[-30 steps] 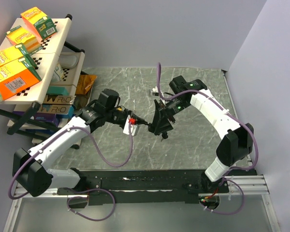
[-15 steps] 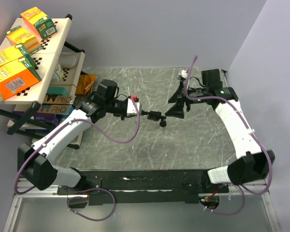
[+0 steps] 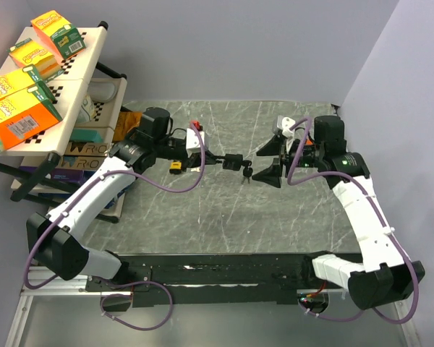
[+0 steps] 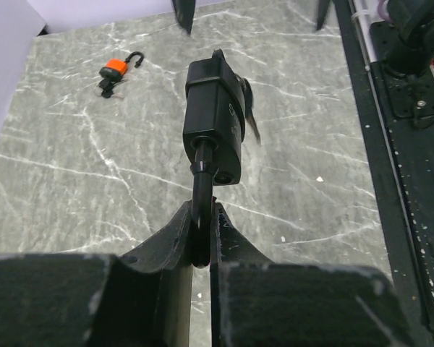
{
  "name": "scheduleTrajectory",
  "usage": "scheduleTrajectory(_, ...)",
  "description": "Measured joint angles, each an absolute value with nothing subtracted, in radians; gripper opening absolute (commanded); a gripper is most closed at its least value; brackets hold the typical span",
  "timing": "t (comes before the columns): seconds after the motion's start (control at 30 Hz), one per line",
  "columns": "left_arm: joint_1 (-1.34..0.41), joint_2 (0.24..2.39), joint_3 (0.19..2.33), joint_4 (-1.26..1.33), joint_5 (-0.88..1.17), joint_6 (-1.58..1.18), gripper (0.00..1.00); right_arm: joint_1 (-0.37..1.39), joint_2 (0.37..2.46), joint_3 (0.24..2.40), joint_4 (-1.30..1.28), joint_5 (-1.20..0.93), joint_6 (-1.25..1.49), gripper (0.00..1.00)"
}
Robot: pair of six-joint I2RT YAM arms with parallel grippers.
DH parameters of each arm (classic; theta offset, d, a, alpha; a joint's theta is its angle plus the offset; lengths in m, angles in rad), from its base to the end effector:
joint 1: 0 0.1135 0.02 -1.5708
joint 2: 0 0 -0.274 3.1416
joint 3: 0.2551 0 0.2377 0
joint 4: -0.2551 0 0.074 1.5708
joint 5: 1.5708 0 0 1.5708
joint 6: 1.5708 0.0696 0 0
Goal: Lock with the key
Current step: Lock the lock.
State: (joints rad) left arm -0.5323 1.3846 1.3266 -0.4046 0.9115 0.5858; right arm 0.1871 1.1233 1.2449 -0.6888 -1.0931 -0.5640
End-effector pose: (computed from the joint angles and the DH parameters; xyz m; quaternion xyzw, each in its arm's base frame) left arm 0.2364 -0.2031 0.3773 0.6013 0.5245 -0.3615 0.4823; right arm 0.1967 0.1001 0.3910 -0.5073 0.6051 0.3706 0.4890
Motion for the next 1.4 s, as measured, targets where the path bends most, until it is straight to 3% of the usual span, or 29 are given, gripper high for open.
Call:
scheduleTrajectory(0.13, -0.533, 1.385, 1.327, -0.416, 0.929, 0.585, 0.01, 0.187, 1.147, 1.240, -0.692, -1.097, -0.586, 0.76)
scheduleTrajectory(0.3, -0.533, 1.385, 1.327, -0.418, 0.948, 0.572, 0.01, 0.207, 1.169, 1.240, -0.692, -1.098, -0.612, 0.90)
scheduleTrajectory(0.63, -0.533, 1.385, 1.331, -0.440, 0.983, 0.505, 0.01, 0.368, 1.180, 1.239, -0.666, -1.050, -0.645, 0.89)
scheduleTrajectory(1.07, -0.533, 1.358, 1.330, -0.439, 1.034, 0.432, 0.01, 0.420, 1.249, 1.240, -0.620, -1.032, -0.623, 0.61)
scheduleTrajectory(1.4, -0.518, 1.345, 1.286, -0.285, 1.065, 0.241, 0.01, 0.439, 1.234, 1.202, -0.467, -1.054, -0.520, 0.57)
